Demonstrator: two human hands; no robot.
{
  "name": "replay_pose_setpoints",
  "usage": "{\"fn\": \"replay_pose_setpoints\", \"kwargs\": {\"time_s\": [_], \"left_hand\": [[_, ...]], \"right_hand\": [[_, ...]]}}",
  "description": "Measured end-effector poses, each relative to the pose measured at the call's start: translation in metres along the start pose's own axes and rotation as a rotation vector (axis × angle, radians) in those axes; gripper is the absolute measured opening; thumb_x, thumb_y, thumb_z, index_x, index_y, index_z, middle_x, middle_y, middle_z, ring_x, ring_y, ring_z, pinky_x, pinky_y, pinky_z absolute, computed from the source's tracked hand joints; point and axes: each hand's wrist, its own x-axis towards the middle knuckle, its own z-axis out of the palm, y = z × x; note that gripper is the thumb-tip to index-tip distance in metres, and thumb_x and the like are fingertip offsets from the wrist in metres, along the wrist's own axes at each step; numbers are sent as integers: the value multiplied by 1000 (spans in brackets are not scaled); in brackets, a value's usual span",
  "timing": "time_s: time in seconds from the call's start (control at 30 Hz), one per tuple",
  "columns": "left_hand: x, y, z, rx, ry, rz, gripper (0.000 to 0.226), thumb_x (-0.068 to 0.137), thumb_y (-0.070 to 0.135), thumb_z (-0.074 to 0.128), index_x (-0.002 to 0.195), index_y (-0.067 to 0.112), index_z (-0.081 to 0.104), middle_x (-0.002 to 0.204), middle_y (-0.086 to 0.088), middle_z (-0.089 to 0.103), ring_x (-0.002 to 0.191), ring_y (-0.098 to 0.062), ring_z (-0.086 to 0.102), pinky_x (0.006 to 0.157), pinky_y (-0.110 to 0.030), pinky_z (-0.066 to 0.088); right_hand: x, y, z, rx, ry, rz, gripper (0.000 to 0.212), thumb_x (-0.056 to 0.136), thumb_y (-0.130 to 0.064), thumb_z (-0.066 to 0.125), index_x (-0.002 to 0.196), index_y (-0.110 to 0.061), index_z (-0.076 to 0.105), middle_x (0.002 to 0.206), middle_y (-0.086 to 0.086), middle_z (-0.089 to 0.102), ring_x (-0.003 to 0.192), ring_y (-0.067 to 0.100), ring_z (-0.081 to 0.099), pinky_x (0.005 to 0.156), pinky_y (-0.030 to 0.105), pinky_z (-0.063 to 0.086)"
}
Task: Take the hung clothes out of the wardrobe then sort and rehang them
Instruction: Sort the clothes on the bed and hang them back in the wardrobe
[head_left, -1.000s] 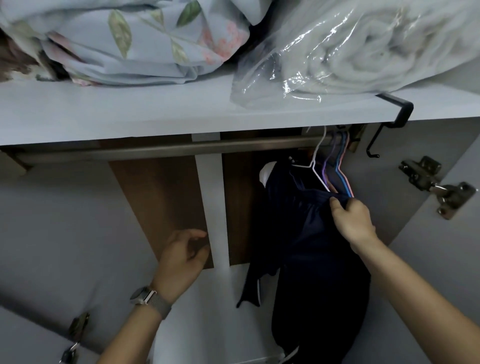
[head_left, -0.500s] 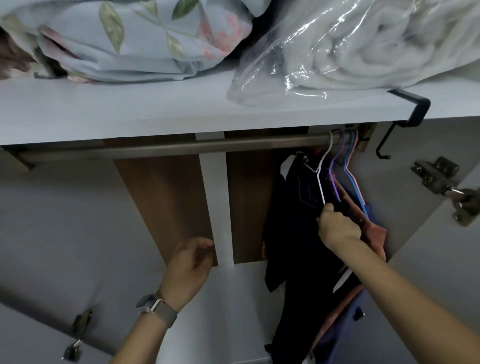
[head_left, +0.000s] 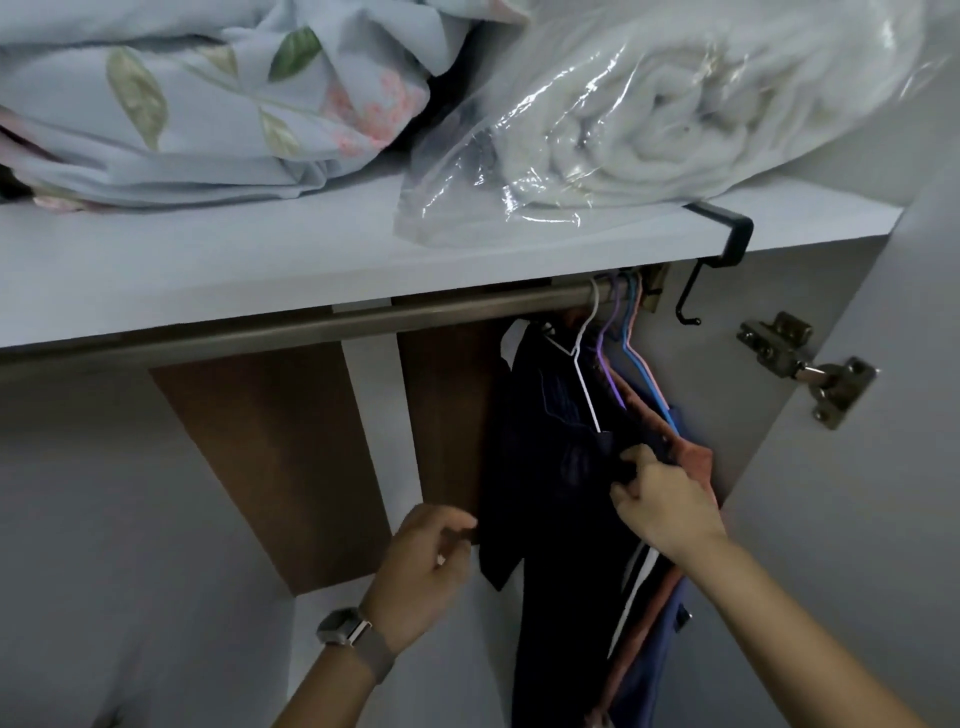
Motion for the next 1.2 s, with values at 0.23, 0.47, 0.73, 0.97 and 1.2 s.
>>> {"fn": "replay_pose_setpoints", "kwargs": {"time_s": [0.23,0.47,0.73,0.97,1.2], "left_hand": [[-20,11,17,73,-223,113,33,90,15,53,120,29,51,100,12,49,79,-7,56,66,-10,41],[-60,75,86,35,-500,350,36,86,12,52,118,28,55,84,17,53,62,2,49,72,-14,42],[-164,177,191,-106,-868,619,26,92,33,49,116,30,57,79,12,55,62,0,49,68,-19,39],[-267,242,273,-60,-1145,759,27,91,22,49,118,25,56,73,14,51,54,5,49,58,-8,35],[-395,313,354,-67,-1356,855,27,90,19,50,116,26,57,73,15,52,56,-1,48,61,-14,38]], "right_hand": [[-96,42,10,135,-125,179,13,83,-31,54,76,-22,61,83,4,70,81,27,67,73,34,55],[-235,106,5,244,-43,490,20,86,-35,57,74,-21,61,74,2,68,73,26,66,70,35,56],[-412,179,-9,519,242,956,19,85,-31,61,80,-12,59,70,5,71,62,21,70,65,41,60],[-571,240,-11,579,490,1262,15,82,-29,64,82,-16,58,67,1,70,60,21,69,56,34,58],[-721,300,-10,573,596,1484,15,79,-35,67,84,-25,57,75,1,70,70,23,67,71,40,58]]}}
